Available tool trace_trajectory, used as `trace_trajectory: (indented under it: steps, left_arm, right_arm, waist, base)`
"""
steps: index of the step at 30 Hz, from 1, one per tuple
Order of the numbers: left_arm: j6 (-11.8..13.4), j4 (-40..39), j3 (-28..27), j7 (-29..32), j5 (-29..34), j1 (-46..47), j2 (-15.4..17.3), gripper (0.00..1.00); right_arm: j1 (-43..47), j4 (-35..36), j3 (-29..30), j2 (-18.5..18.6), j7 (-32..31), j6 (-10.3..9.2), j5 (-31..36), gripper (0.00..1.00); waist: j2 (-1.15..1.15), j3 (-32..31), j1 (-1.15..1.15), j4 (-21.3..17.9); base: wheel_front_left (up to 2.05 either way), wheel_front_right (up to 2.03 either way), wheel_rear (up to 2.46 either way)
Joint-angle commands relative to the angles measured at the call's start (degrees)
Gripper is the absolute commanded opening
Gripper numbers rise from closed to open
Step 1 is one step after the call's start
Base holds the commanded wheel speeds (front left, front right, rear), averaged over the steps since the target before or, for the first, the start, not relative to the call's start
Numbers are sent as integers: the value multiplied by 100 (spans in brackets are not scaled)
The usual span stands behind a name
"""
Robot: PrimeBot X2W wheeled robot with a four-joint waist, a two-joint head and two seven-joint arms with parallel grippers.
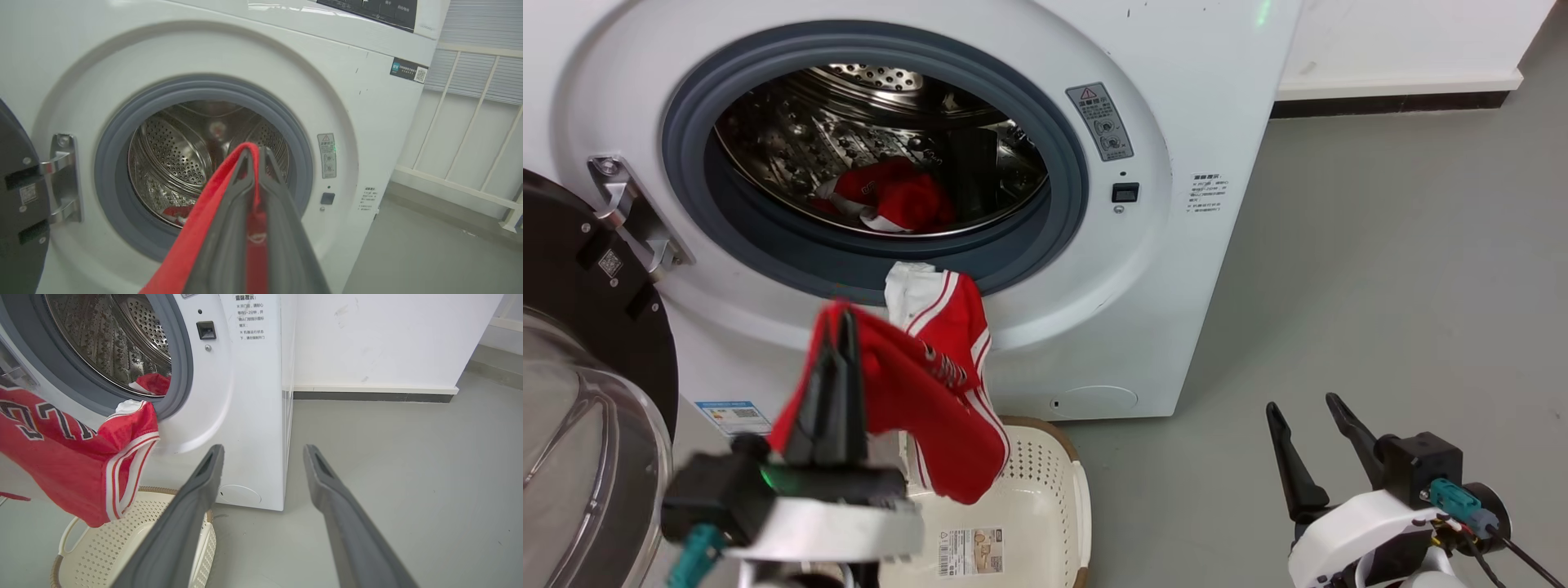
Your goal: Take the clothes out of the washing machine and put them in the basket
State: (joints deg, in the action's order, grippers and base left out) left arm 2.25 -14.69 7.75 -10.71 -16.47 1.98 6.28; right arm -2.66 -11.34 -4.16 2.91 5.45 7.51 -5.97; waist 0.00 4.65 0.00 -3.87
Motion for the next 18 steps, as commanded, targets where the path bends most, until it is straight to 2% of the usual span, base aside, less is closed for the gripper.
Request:
trace_trajectory:
  steps: [1,5,9,18]
  left_arm:
    - [38,39,83,28,-64,-233,-64,0]
    - [79,217,335,75,-128,-642,-131,0]
    - [100,754,442,-8,-223,-781,-192,0]
    - [-177,2961,296,-377,-367,96,-218,0]
  right_arm:
    - [64,29,-6,-6,-21,-4,24,100]
    - [46,90,20,-6,-38,-3,63,100]
    - [-30,145,9,-6,-77,-3,82,100]
    - [-320,254,-122,-6,-100,-3,126,100]
  waist:
    - [0,3,0,12]
    - [0,93,0,88]
    - [0,255,0,180]
    - [0,913,0,191]
  base:
    - [0,0,0]
    - [0,0,0]
    - [0,0,0]
    - [0,0,0]
